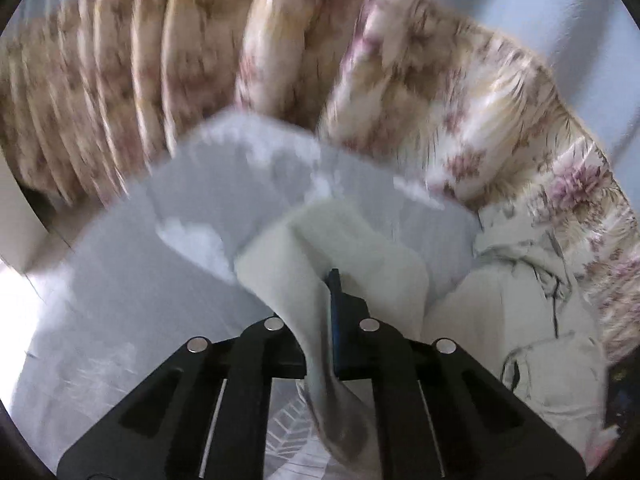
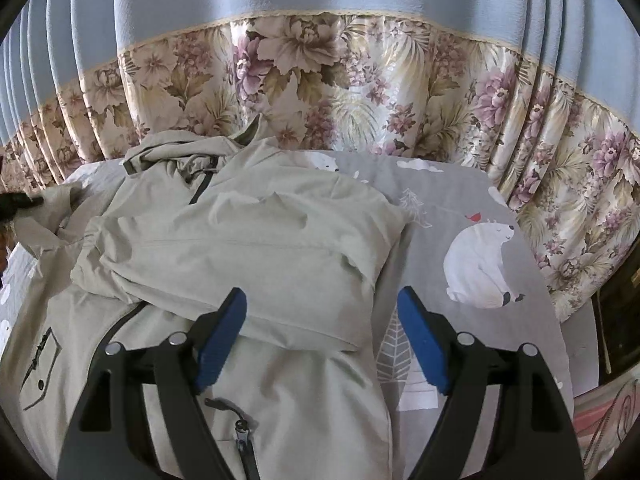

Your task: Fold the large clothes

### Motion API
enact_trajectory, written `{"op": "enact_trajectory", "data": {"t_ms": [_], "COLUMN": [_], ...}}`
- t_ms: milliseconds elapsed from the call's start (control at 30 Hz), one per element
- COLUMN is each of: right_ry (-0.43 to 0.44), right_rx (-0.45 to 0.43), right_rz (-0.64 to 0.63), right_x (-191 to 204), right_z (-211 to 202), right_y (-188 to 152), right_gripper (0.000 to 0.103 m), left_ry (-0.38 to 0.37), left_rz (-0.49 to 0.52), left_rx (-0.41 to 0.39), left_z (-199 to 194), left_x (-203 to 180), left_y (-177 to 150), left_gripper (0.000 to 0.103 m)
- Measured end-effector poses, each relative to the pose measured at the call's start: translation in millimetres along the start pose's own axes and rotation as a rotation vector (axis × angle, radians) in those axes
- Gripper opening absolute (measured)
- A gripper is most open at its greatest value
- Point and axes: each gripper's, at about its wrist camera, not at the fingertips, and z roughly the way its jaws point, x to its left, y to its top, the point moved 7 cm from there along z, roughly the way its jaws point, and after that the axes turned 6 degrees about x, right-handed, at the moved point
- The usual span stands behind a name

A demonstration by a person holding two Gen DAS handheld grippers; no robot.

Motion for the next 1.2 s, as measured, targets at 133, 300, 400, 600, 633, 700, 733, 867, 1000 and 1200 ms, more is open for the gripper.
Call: {"op": "enact_trajectory", "data": {"t_ms": [133,300,400,600,633,700,733,867,1000,1200], "right_ry": [-0.021,-0.033,-0.027,-0.018,-0.022,-0.034,-0.035,-0.002,0.070,0.055], "right_rx": [0.000,-0.024,-0.038,-0.030,-0.029,-0.026,-0.025,0.000,0.032,0.058], "right_rz": [-0.003,0.025,0.052,0.096,0.086,0.071,0.070,0.087,0.069,0.027], "right_x": [-4,-16,-22,-31,-31,-31,-31,-24,9,53], "right_z": [0,-4,-6,-9,-10,-10,-10,4,29,70], "right_y": [2,16,26,30,28,25,24,22,33,61], "right_gripper": [0.078,0.078,0.079,0.079,0.079,0.080,0.082,0.083,0.083,0.082], "left_ry": [0.068,-0.021,-0.141,-0.259,-0.257,-0.316,-0.317,-0.229,-0.091,0.022], "left_rz": [0.076,0.253,0.419,0.758,0.733,0.667,0.647,0.530,0.433,0.361], "left_rx": [-0.145,-0.251,-0.227,-0.149,-0.151,-0.117,-0.114,-0.110,-0.093,-0.017], "left_z": [-50,-106,-114,-92,-91,-91,-93,-87,-66,-23], "left_x": [-26,-122,-205,-299,-293,-272,-262,-209,-167,-128], "left_y": [25,25,-17,-140,-142,-141,-139,-115,-89,-77], "left_gripper": [0.004,0.004,0.008,0.068,0.074,0.075,0.079,0.083,0.083,0.083]}}
